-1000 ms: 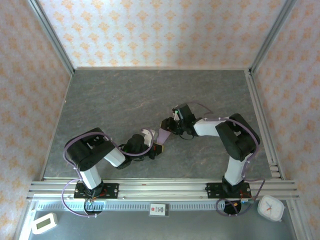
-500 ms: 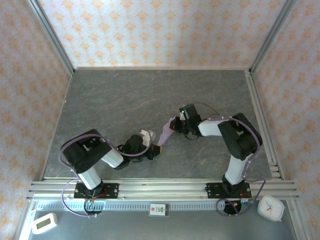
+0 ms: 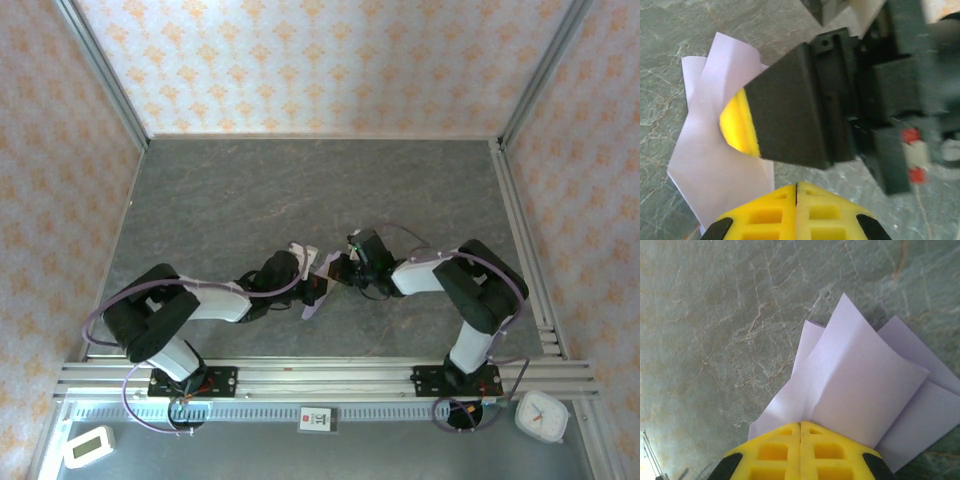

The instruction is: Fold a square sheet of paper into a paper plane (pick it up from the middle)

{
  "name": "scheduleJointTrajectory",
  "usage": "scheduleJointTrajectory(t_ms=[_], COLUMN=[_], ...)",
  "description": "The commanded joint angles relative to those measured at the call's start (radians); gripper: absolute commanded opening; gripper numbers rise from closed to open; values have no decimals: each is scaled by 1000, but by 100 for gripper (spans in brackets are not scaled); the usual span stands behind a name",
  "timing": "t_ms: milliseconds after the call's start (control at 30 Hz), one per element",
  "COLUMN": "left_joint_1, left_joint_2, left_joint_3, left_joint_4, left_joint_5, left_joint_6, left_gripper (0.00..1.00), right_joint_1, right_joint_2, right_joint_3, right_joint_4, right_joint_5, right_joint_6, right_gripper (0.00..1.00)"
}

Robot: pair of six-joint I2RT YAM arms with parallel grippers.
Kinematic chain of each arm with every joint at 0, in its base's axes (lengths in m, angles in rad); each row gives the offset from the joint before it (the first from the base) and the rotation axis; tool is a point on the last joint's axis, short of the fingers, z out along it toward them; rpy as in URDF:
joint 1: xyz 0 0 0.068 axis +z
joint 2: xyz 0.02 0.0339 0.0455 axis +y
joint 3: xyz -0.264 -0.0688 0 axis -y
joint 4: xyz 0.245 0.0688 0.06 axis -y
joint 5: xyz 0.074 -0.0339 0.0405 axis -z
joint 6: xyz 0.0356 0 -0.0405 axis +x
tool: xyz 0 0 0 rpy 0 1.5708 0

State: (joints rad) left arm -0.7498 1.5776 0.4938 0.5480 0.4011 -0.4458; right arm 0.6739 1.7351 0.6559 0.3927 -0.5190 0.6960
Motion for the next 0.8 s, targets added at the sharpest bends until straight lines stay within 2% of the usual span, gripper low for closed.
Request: scheduleJointTrajectory(t_ms=[0, 200, 367, 533, 700, 767], left_joint_1=[6, -44, -95, -118, -129, -130], left_joint_2=[56, 116, 152, 204, 236, 240], left_joint_3=[19, 46, 58, 57, 39, 35], left_joint_4=[-92, -200, -285, -314, -308, -306], left_joint_5=[-53, -188, -254, -247, -228, -221], left_joint_6=[69, 145, 154, 144, 128, 125], left_gripper=[0, 0, 0, 0, 0, 0], right_joint_1=[18, 12, -35, -94, -128, -143], right_joint_2=[0, -6, 20, 53, 46, 49], right_joint_3=[-36, 14, 62, 82, 97, 108], right_joint_4=[-71, -123, -160, -167, -182, -193], right_joint_5=[17, 19, -1, -35, -51, -52], right_joint_6=[43, 18, -18, -42, -67, -78], right_gripper=[1, 15, 17, 22, 40, 44])
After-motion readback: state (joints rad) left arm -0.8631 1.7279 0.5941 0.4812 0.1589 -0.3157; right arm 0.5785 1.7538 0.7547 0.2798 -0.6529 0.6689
